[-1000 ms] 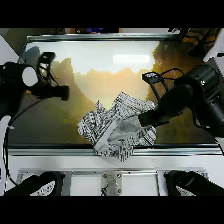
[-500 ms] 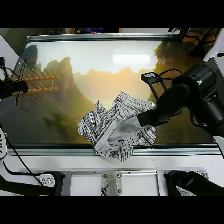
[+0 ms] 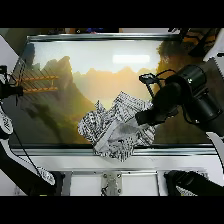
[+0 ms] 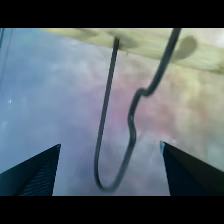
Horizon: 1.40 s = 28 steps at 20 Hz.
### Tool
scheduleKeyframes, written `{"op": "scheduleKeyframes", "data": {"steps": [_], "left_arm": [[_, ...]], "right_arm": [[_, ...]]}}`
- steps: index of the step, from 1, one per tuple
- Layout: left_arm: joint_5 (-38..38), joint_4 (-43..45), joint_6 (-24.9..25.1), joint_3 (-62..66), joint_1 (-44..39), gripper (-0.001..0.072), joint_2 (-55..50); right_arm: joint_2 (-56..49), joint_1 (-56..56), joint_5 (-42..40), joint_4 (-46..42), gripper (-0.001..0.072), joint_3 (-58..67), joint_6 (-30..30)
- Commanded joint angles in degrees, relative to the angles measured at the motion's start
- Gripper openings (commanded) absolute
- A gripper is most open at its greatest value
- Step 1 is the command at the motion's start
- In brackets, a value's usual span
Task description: Fold the clothes and pants, and hang the long-sleeved shirts on hangers.
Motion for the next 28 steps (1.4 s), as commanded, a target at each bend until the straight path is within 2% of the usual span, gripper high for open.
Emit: {"op": "scheduleKeyframes", "data": {"steps": [1,12,14,15,17,18,19,28], "left_arm": [[-1.01,3.02,2.14,6.45,0.22,0.0688,-6.67],[3.41,3.32,3.56,7.39,0.22,0.0682,-10.95],[2.67,3.23,3.56,7.39,-0.02,0.0422,-10.93],[2.51,3.21,3.56,7.39,-0.13,0.0367,-10.93],[2.64,3.17,3.52,7.41,-0.17,0.0338,-10.93],[2.10,3.21,3.56,7.41,-0.26,0.0051,-10.88],[1.95,3.15,3.54,7.41,-0.26,0.0013,-10.78],[-0.42,3.13,3.54,7.41,-1.40,0.0011,-7.13]], "right_arm": [[-0.22,0.07,0.02,0.02,0.0012,-0.02,0.46],[-1.25,0.04,0.00,0.00,0.0012,-0.02,0.44],[-1.29,0.04,0.00,0.00,0.0012,-0.02,0.44],[-1.29,0.04,0.00,0.00,0.0012,-0.02,0.42],[-1.29,0.04,0.00,0.00,0.0012,-0.02,0.42],[-1.29,0.04,0.00,0.00,0.0012,-0.02,0.42],[-1.29,0.04,0.00,0.00,0.0012,-0.02,0.42],[-1.27,0.02,0.00,-0.07,0.0012,0.00,0.39]]}}
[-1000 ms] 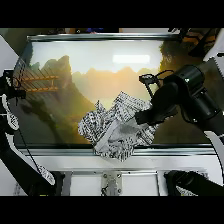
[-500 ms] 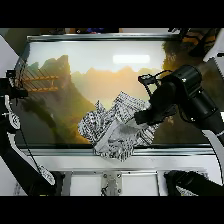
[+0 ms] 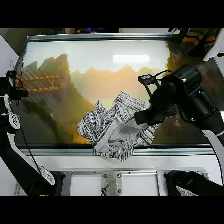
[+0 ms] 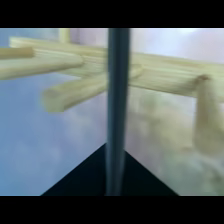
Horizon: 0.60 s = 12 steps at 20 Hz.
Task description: Fold the clothes and pants, and hang the long-sleeved shirts on hangers.
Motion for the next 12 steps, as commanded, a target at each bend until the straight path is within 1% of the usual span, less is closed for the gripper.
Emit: {"op": "scheduleKeyframes", "data": {"steps": [1,8,12], "left_arm": [[-1.29,0.02,-0.07,0.04,-1.07,0.0011,2.97],[-4.87,-0.04,-0.07,0.04,-6.08,0.0011,13.90],[-5.99,-0.42,-1.51,0.04,-8.94,0.0012,22.12]], "right_arm": [[-0.02,0.02,0.02,-0.02,0.0012,0.00,-0.07],[0.15,0.02,0.07,-0.17,0.0012,0.00,-0.07],[0.17,0.02,0.07,-0.15,0.0012,0.07,-0.04]]}}
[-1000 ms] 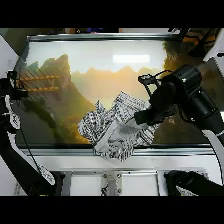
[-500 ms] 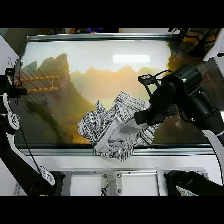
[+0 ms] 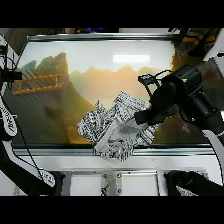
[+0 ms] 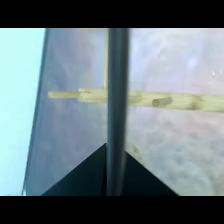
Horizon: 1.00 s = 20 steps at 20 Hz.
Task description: Fold the clothes and pants, and hang the long-sleeved shirts on hangers.
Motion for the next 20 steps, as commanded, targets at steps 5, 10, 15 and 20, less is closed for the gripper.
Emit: {"op": "scheduleKeyframes", "data": {"steps": [5,10,15,20], "left_arm": [[-2.40,-0.15,-5.53,0.04,-6.64,0.0012,16.76],[-8.33,-3.69,-5.44,0.00,-13.44,0.0011,25.38],[-15.54,-34.27,15.02,-8.26,-13.75,0.0011,30.88],[-33.20,-50.84,30.12,-17.68,-12.50,0.0011,31.36]], "right_arm": [[0.46,0.02,4.39,0.11,0.0010,0.07,-0.04],[1.62,0.02,6.45,0.55,0.0010,0.07,-0.04],[3.45,0.02,6.40,0.55,0.0010,0.09,-0.02],[5.42,0.00,6.25,0.50,0.0011,0.11,0.07]]}}
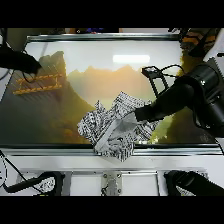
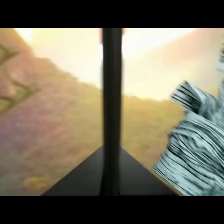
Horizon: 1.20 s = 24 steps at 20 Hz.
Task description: Fold the clothes and pants, and hang the long-sleeved shirts on hangers.
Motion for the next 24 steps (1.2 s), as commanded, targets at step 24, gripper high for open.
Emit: {"op": "scheduleKeyframes", "data": {"steps": [24], "left_arm": [[-4.50,-10.80,57.33,-51.34,-6.88,0.0010,12.61]], "right_arm": [[1.40,-11.06,-4.81,-0.15,0.0012,1.11,-1.05]]}}
